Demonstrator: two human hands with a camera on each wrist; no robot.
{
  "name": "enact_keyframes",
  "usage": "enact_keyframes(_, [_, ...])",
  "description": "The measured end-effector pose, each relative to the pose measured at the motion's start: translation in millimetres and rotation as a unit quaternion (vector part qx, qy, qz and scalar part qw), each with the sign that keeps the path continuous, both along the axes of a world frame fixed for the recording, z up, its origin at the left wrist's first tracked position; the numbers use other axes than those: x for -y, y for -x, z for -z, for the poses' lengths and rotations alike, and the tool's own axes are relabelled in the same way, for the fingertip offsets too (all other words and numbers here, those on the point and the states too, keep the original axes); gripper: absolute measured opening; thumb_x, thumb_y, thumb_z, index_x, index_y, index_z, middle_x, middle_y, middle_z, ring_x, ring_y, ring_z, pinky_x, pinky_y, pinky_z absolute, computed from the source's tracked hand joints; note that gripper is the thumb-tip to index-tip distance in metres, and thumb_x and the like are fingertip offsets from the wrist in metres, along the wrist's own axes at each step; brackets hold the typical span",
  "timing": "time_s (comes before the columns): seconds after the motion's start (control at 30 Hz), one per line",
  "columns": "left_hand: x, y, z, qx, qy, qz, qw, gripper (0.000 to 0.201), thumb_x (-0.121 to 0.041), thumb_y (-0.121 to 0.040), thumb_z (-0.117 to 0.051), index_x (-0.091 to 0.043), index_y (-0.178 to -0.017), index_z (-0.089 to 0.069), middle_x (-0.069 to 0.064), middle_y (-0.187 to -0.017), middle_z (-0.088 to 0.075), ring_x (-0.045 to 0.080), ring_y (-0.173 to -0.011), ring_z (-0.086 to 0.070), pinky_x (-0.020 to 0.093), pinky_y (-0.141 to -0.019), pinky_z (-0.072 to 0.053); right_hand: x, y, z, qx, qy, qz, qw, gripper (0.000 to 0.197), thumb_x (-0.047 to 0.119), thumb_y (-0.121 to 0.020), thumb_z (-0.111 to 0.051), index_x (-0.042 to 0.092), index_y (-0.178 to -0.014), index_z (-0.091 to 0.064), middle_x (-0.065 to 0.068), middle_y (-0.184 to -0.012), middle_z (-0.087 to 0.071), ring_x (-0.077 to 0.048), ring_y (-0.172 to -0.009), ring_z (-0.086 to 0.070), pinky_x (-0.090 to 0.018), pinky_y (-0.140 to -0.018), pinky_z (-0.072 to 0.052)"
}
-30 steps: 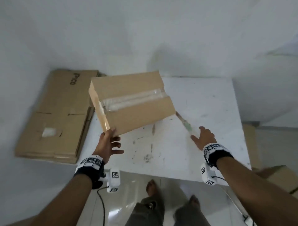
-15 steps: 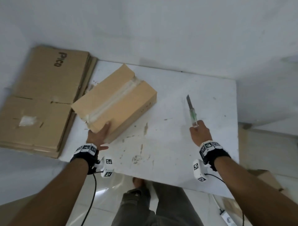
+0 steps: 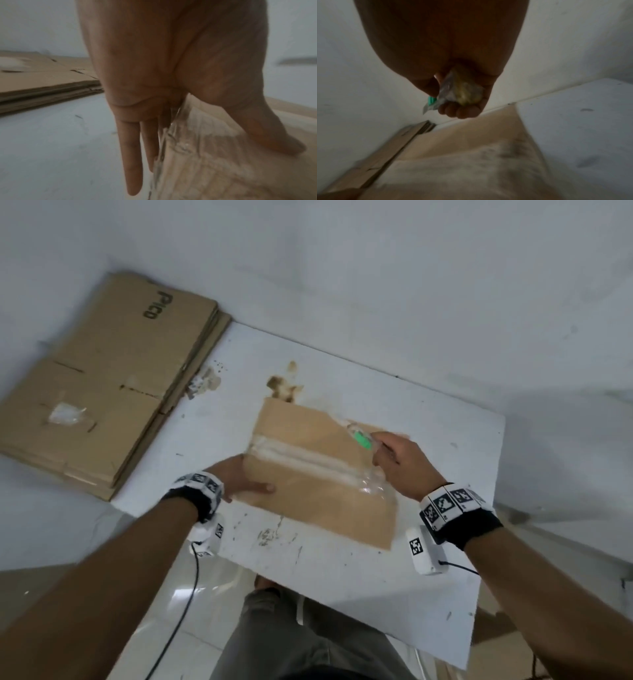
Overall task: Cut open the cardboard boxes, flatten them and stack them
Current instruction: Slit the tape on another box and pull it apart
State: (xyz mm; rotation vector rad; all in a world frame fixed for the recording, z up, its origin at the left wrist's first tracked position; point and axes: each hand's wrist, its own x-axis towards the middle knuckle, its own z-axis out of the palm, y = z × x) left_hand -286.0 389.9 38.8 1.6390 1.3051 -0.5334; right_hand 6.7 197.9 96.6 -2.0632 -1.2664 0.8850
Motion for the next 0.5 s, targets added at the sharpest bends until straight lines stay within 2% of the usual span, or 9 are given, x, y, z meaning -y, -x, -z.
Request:
enact_keyframes(0.03, [13, -3, 1, -0.001, 0.002, 0.003, 1.000, 0.147, -0.083, -0.027, -0.087, -0.021, -0.150, -0.036, 0.005, -0.141, -0.058, 0.029, -0.113, -0.064, 0.049, -0.082, -0.063, -3, 6, -3, -0.001, 0.004, -0.028, 1.000, 0.023, 0.016, -0.101, -0.048, 0.025, -0.112, -0.066, -0.002, -0.082, -0.068, -0.019, -0.058, -0.054, -0.035, -0.058, -0.047])
enact_keyframes(0.07, [25, -5, 4, -0.003, 0.001, -0.002, 1.000, 0.151, -0.080, -0.034, -0.089, -0.019, -0.157, -0.025, 0.008, -0.149, -0.052, 0.031, -0.121, -0.061, 0.049, -0.091, -0.059, -7, 14, -7, 0.007, 0.012, -0.056, 0.998, 0.026, 0.016, -0.100, -0.050, 0.026, -0.117, -0.067, -0.001, -0.084, -0.069, -0.020, -0.059, -0.057, -0.035, -0.058, -0.048])
enact_keyframes(0.13, [43, -10, 12, -0.004, -0.006, -0.029, 1.000, 0.147, -0.070, -0.057, -0.088, -0.018, -0.164, -0.001, 0.014, -0.161, -0.037, 0.035, -0.136, -0.051, 0.047, -0.105, -0.049, -10, 27, -10, 0.021, 0.027, -0.101, 0.994, 0.026, 0.019, -0.099, -0.052, 0.029, -0.115, -0.070, 0.000, -0.083, -0.071, -0.019, -0.058, -0.058, -0.035, -0.056, -0.048])
enact_keyframes(0.2, [53, -12, 16, 0.036, -0.037, -0.058, 0.997, 0.145, -0.066, -0.063, -0.087, -0.027, -0.163, 0.010, 0.018, -0.163, -0.032, 0.036, -0.141, -0.046, 0.049, -0.111, -0.043, -11, 39, -9, 0.038, 0.041, -0.133, 0.989, 0.024, 0.023, -0.098, -0.053, 0.030, -0.112, -0.071, 0.000, -0.084, -0.072, -0.018, -0.059, -0.061, -0.036, -0.057, -0.050])
enact_keyframes(0.27, [54, -13, 17, 0.100, -0.098, -0.063, 0.988, 0.141, -0.065, -0.058, -0.090, -0.040, -0.161, 0.002, 0.013, -0.161, -0.032, 0.033, -0.139, -0.047, 0.047, -0.111, -0.043, -10, 48, -5, 0.070, 0.060, -0.164, 0.982, 0.023, 0.030, -0.100, -0.052, 0.032, -0.113, -0.070, 0.002, -0.085, -0.071, -0.018, -0.065, -0.064, -0.036, -0.061, -0.054])
enact_keyframes(0.33, [51, -13, 19, 0.141, -0.136, -0.045, 0.980, 0.131, -0.061, -0.060, -0.091, -0.045, -0.161, -0.008, 0.005, -0.157, -0.029, 0.027, -0.133, -0.051, 0.042, -0.107, -0.044, -10, 55, 2, 0.110, 0.077, -0.187, 0.973, 0.023, 0.034, -0.101, -0.049, 0.032, -0.115, -0.068, 0.003, -0.087, -0.068, -0.019, -0.072, -0.064, -0.036, -0.066, -0.054])
enact_keyframes(0.43, [47, -12, 28, 0.153, -0.147, -0.017, 0.977, 0.129, -0.071, -0.061, -0.086, -0.049, -0.160, -0.007, -0.001, -0.159, -0.023, 0.025, -0.136, -0.049, 0.050, -0.112, -0.043, -10, 60, 9, 0.157, 0.088, -0.199, 0.963, 0.025, 0.032, -0.102, -0.045, 0.028, -0.115, -0.066, -0.001, -0.091, -0.064, -0.023, -0.080, -0.061, -0.035, -0.067, -0.049])
enact_keyframes(0.5, [50, -10, 35, 0.164, -0.158, -0.011, 0.974, 0.125, -0.069, -0.064, -0.085, -0.050, -0.159, -0.005, -0.003, -0.161, -0.021, 0.024, -0.136, -0.049, 0.052, -0.112, -0.044, -10, 64, 9, 0.175, 0.084, -0.199, 0.961, 0.026, 0.031, -0.103, -0.043, 0.027, -0.116, -0.065, 0.000, -0.091, -0.062, -0.022, -0.078, -0.058, -0.034, -0.065, -0.045])
